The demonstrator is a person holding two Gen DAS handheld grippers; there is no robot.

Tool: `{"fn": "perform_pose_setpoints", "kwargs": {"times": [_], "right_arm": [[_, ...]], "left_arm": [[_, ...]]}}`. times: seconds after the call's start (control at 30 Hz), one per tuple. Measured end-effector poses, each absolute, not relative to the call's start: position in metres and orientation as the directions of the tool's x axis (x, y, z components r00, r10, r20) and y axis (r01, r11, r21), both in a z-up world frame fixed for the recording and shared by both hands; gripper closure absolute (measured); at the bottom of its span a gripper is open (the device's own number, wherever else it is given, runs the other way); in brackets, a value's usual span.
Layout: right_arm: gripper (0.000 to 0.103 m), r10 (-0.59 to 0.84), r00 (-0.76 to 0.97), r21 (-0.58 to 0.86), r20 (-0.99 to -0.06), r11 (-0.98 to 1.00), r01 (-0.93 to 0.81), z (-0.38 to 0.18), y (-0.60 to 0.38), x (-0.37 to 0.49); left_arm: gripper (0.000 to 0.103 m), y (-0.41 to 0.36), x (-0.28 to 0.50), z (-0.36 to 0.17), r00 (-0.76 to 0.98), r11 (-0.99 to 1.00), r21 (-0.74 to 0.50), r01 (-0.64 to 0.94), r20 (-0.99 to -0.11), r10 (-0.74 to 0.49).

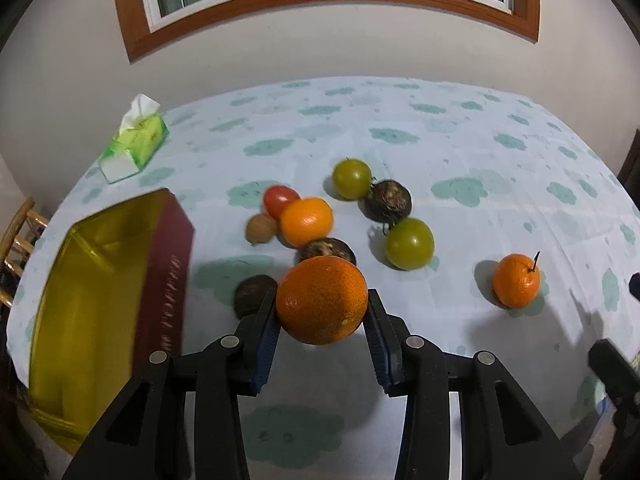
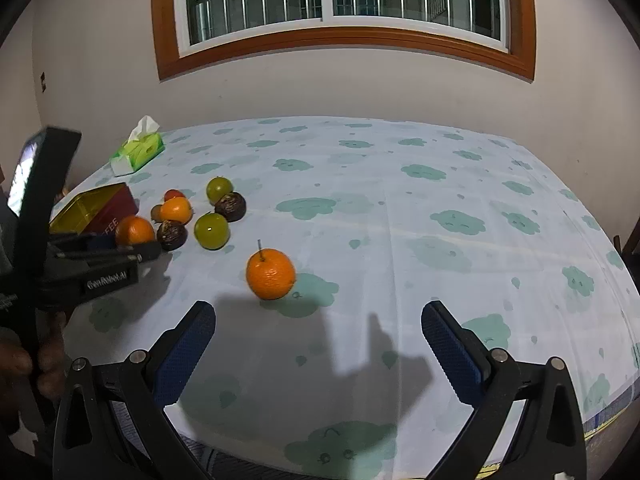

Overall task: Organize fruits
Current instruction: 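Grasp the large orange with the left gripper and carry it into the tin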

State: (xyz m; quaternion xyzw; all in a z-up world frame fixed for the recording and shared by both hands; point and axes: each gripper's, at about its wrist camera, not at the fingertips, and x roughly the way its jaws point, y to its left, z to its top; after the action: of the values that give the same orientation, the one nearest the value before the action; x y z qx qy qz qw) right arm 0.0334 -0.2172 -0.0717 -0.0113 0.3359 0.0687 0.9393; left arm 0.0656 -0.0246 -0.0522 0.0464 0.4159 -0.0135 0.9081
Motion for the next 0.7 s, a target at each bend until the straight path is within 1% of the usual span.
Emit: {"fn": "perform_pose_setpoints", "kwargs": {"times": [0.33, 0.57, 0.7], "right_arm": [[0.000, 0.130, 0.753, -0.007, -0.645, 0.984, -0.176, -0.069, -0.200, 0.028], [0.001, 0.131, 0.749, -0.023, -0.649, 0.981, -0.192, -0.066, -0.191, 0.029], [0.001, 0.135, 0.746, -0.027, -0.653, 0.979, -0.200, -0.064, -0.187, 0.031]], "left_arm": [[0.061, 0.005, 0.058, -0.024, 0.687, 0.992, 0.122, 0.030, -0.723, 0.068], [0.061, 0.046, 0.065, -0.008, 0.702, 0.974, 0.225, -0.001, -0.694, 0.161], [0.061, 0.076, 0.079, -0.010, 0.677, 0.963, 0.268, -0.004, -0.708, 0.200]]}}
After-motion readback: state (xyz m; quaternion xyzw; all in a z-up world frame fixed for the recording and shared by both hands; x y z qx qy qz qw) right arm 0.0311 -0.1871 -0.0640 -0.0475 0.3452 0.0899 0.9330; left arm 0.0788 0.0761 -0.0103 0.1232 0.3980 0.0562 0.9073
